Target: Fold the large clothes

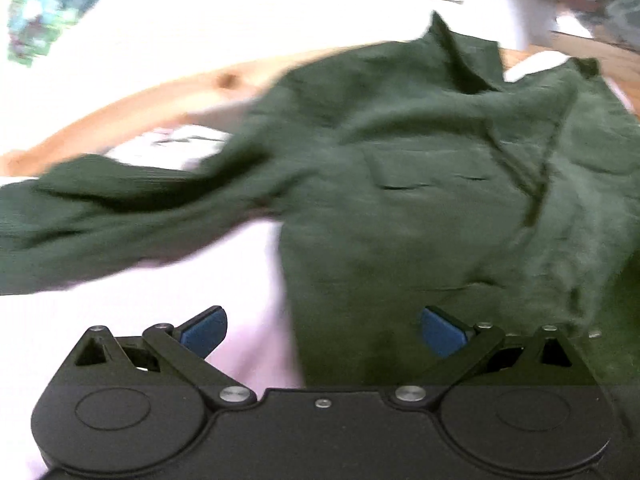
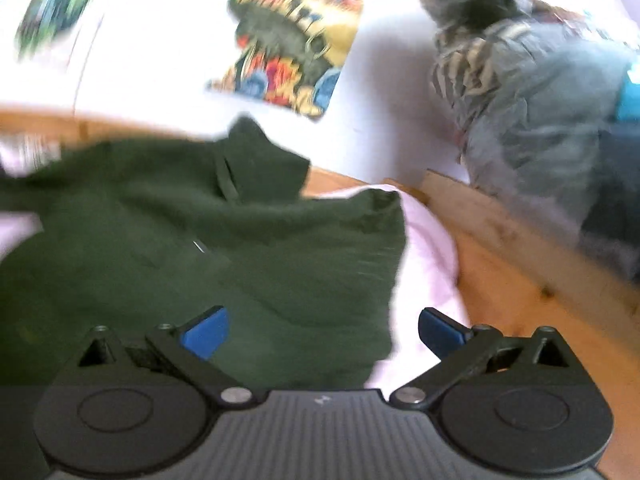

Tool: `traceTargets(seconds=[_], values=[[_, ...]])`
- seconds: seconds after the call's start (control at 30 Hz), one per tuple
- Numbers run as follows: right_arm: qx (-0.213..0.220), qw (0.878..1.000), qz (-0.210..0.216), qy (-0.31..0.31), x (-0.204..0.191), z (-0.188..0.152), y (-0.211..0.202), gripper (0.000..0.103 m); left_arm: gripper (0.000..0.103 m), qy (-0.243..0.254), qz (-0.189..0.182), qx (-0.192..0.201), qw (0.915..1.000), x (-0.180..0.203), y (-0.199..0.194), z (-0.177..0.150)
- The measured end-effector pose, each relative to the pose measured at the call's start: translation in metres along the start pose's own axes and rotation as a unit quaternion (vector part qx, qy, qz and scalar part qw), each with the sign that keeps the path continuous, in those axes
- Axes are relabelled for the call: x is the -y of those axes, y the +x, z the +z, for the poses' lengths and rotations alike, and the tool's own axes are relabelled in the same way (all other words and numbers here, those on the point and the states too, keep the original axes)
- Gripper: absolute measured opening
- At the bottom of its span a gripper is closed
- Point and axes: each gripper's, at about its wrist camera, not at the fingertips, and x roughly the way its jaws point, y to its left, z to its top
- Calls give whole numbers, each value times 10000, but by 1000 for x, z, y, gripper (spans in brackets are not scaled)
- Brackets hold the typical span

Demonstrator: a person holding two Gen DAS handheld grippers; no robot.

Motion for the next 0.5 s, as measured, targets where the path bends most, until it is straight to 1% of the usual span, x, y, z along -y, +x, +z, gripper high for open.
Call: traceTargets(seconds=[0.03,0.07,0.13,0.17,0.23,0.3,0.37,0.43,0.5], values=[[89,9994,167,292,0,0,-8,103,102,32,266,-21,9996,-9,-7,0],[158,9973,442,562,-4,-3,-10,103,102,66,505,-20,9987,-17,-13,0],[-28,9918,931,879,-14,-14,-12,103,102,128,1077,61,9941,-37,-29,0],[-119,9890,1114,965,-20,-21,-14,103,102,125,1370,110,9904,-49,-38,0],[-223,9842,1438,1010,-29,-36,-20,103,102,-53,1794,144,9837,-76,-55,-1],[-330,9804,1688,960,-37,-53,-26,103,102,-485,2002,177,9784,-111,-72,-3],[-545,9768,1891,847,-45,-66,-29,103,102,-1084,2182,219,9696,-147,-82,-4],[-782,9742,1921,892,-50,-75,-32,103,101,-1700,2329,250,9572,-179,-86,-4],[-933,9694,1977,1115,-49,-76,-30,103,98,-2338,2411,308,9414,-210,-85,-2]])
